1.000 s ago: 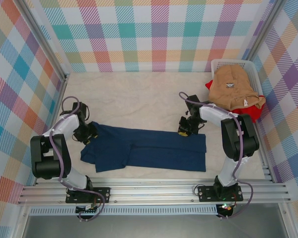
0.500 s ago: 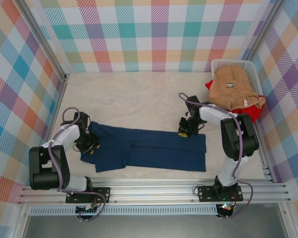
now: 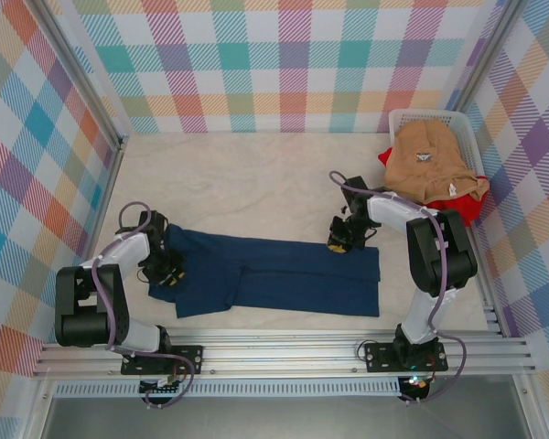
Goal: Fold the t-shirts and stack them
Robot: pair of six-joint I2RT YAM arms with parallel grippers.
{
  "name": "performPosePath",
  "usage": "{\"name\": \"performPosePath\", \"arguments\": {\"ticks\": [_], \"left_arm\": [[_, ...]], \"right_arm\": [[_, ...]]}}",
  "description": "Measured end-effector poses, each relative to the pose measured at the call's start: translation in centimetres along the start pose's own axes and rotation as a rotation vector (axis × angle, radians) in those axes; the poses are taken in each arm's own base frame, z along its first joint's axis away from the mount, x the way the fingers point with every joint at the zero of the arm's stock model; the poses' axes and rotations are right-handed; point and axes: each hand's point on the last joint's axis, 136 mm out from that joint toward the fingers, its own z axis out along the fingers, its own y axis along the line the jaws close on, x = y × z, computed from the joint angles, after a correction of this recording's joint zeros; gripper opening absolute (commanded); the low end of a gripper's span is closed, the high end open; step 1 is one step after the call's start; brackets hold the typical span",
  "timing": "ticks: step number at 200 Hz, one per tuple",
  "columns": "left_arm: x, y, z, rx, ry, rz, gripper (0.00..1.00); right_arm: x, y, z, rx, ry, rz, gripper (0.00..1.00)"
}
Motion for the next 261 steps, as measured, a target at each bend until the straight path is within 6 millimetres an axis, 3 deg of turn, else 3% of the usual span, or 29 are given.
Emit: {"name": "performPosePath", "arguments": {"ticks": [68, 118, 160, 220, 261], "left_arm": [[-0.5, -0.7, -0.8, -0.001, -0.018, 0.019, 0.03], [-0.7, -1.3, -1.5, -0.016, -0.034, 0.044, 0.04], [-0.5, -1.1, -1.6, -0.030, -0.028, 0.045, 0.10], [-0.3, -1.2, -0.8, -0.052, 0.001, 0.054, 0.13], [-0.5, -2.3, -1.4, -0.034, -0.013, 0.074, 0.15]], "right_arm": [[0.0, 0.0, 0.0, -0.001, 0.000, 0.000, 0.14], [0.0, 0.0, 0.2, 0.002, 0.004, 0.002, 0.13], [-0.1, -0.1, 0.3, 0.004, 0.008, 0.003, 0.13], [-0.1, 0.0, 0.3, 0.004, 0.007, 0.003, 0.13], [-0.1, 0.0, 0.3, 0.004, 0.008, 0.003, 0.13]]}}
